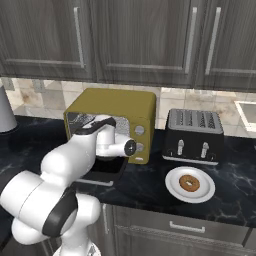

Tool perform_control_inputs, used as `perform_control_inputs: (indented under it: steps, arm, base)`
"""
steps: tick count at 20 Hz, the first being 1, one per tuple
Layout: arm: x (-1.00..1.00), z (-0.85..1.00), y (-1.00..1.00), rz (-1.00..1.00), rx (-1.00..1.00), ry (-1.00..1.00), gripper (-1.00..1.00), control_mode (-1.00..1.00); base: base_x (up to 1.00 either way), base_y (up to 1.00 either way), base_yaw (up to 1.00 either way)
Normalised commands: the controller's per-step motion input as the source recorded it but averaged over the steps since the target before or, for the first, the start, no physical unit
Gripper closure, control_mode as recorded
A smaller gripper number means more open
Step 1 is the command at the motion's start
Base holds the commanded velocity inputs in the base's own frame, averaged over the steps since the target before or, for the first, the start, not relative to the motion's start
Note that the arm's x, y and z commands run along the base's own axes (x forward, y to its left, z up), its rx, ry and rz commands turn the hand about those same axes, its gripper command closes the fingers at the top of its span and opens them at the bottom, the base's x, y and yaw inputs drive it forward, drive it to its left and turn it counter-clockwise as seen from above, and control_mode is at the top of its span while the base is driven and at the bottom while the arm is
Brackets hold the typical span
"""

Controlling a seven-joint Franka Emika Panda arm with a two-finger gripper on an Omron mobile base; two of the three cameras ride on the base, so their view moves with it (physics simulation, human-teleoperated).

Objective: Pick up the bagel from the plate, place it on the toaster oven rack, close the door, and set the timer.

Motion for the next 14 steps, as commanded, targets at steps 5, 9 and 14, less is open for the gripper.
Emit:
perform_control_inputs:
  steps: [5,9,14]
  arm:
    - [0.15,-0.15,0.05,-0.04,0.02,0.0,-1.0,-1.0]
    - [0.13,-0.16,0.01,-0.04,0.02,0.0,-1.0,-1.0]
    - [0.13,-0.14,0.0,-0.04,0.02,0.0,-1.0,-1.0]
  base:
    - [0.0,0.0,0.0]
    - [0.0,0.0,0.0]
    - [0.0,0.0,0.0]
